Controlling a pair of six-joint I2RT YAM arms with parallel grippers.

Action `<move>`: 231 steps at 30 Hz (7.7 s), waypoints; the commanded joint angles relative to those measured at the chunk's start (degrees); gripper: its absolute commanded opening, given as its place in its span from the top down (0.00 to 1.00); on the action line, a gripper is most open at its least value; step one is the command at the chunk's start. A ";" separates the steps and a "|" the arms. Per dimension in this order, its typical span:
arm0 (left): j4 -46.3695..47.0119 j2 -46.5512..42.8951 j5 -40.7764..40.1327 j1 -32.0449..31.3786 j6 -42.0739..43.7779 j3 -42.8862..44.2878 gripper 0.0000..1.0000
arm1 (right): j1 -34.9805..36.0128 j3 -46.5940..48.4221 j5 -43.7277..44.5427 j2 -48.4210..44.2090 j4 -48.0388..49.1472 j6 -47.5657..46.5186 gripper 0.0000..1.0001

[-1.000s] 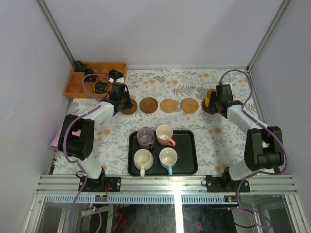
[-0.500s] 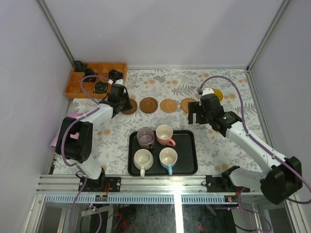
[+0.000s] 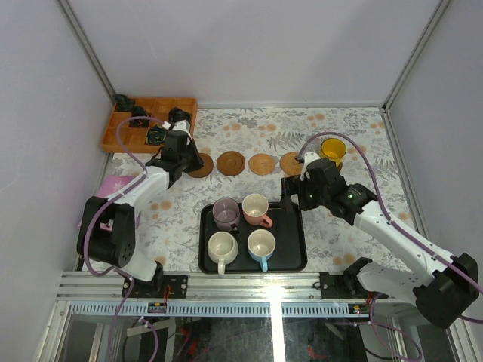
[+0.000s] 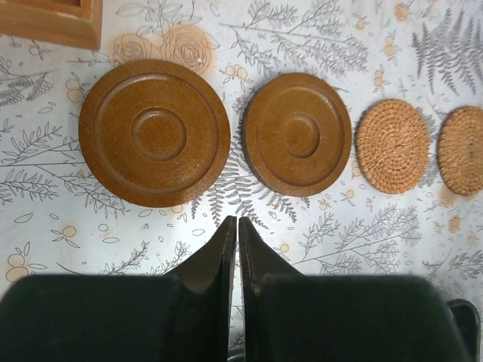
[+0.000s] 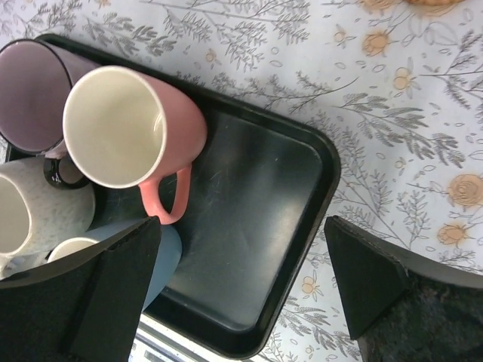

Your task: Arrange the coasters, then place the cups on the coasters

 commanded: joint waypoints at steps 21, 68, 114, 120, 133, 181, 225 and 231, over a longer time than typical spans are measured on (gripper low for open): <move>0.64 -8.49 -3.99 0.26 -2.75 -6.23 0.96 | 8.28 3.34 -3.48 8.71 1.61 -2.54 0.11; -1.25 -9.86 0.75 0.25 -1.47 -6.07 0.96 | 19.10 13.49 10.62 27.60 0.88 0.89 1.00; 2.98 1.54 0.66 0.27 -2.02 3.15 0.97 | -9.13 13.63 20.67 33.00 29.87 -7.01 1.00; 2.58 2.84 1.35 0.25 -1.61 4.40 0.97 | -9.16 14.14 20.78 34.85 29.70 -6.23 1.00; 2.42 3.68 1.43 0.28 -0.84 4.90 0.97 | -9.18 16.64 21.38 37.32 27.64 -3.99 1.00; 2.39 4.47 2.27 0.25 -0.74 4.78 0.98 | -9.15 16.67 21.43 36.70 20.04 1.02 0.52; 2.88 4.40 3.56 0.25 -1.79 4.20 0.98 | -9.14 16.15 20.50 31.41 15.93 1.41 0.70; 2.82 4.26 3.54 0.27 -1.74 4.17 0.98 | -9.12 15.35 20.33 30.96 14.60 2.01 0.36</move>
